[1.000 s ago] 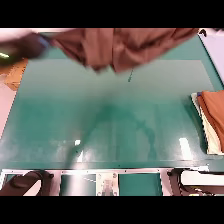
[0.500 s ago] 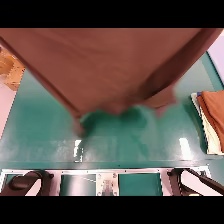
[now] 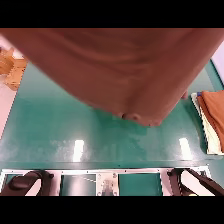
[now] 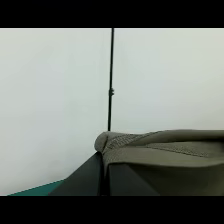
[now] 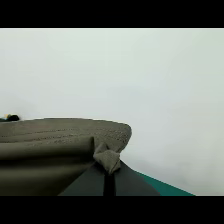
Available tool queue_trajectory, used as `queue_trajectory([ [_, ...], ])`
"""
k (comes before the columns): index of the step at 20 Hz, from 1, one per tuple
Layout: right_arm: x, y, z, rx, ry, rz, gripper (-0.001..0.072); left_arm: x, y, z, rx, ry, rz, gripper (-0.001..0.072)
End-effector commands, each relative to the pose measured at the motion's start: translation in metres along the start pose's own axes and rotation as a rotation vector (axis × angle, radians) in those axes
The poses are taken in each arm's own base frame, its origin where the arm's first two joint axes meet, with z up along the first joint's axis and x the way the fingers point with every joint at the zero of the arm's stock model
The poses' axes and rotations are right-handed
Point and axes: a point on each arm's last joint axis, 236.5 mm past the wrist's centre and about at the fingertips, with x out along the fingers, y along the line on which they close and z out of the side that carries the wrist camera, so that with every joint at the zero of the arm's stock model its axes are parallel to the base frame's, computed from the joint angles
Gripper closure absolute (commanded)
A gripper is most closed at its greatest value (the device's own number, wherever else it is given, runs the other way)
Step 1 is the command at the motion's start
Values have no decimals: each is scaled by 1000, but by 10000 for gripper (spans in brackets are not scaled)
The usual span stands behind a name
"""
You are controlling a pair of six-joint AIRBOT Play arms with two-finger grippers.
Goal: Fold the shirts.
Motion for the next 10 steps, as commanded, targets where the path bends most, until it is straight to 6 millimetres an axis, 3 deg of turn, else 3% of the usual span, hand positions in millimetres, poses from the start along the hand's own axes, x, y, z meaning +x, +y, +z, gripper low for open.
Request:
queue_trajectory([
  [1,16,-31,-5,99,-17,-38,695,15,-9,-15,-64,66,-66,685],
  [4,64,-78,-61,256,82,-19,694,75,23,-93,-160,300,-50,685],
  [6,108,-100,-117,355,174,20,695,126,55,-164,-222,459,-24,685],
  [8,157,-109,-191,479,291,70,695,165,87,-244,-275,614,13,685],
  [10,199,-104,-270,602,414,114,695,188,115,-333,-327,785,59,685],
])
